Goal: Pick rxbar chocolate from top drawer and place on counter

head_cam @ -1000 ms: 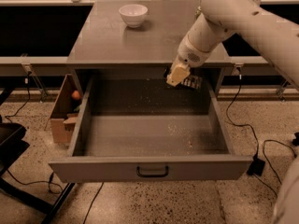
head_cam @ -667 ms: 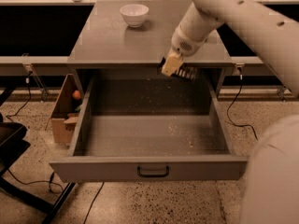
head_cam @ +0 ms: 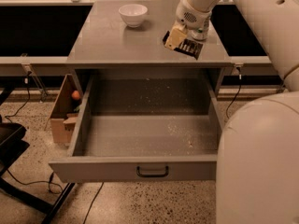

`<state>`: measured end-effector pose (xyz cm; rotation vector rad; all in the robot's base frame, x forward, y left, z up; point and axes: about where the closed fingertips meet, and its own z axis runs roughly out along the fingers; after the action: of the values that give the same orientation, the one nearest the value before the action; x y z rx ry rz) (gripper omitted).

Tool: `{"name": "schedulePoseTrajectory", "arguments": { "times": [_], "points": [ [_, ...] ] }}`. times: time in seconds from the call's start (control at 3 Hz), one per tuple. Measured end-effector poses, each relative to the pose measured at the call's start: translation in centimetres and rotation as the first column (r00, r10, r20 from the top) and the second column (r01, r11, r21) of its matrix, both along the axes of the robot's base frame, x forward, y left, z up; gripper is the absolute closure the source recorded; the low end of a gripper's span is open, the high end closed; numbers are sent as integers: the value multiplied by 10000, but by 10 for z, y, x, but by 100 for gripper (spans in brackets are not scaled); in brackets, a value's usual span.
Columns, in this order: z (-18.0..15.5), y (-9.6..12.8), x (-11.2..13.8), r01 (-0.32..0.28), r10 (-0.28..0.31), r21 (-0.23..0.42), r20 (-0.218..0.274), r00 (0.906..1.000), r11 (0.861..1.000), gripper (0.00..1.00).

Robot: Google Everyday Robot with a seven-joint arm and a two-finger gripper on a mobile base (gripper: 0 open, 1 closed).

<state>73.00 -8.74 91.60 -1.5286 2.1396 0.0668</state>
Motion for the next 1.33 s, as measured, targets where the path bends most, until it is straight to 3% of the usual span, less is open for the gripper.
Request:
{"name": "schedulePoseTrajectory", "arguments": {
  "times": [0.33,0.67,1.0,1.33],
  "points": [
    [0,0,0,-3,3,4,2,10000,10000,100],
    [-10,11,16,-108,99,312,286,9995,9995,100],
    [-8,31,45,-534,459,634,1131,9925,9966,100],
    [7,59,75,-1366,1166,798,2161,9694,9874,100]
  ]
}}
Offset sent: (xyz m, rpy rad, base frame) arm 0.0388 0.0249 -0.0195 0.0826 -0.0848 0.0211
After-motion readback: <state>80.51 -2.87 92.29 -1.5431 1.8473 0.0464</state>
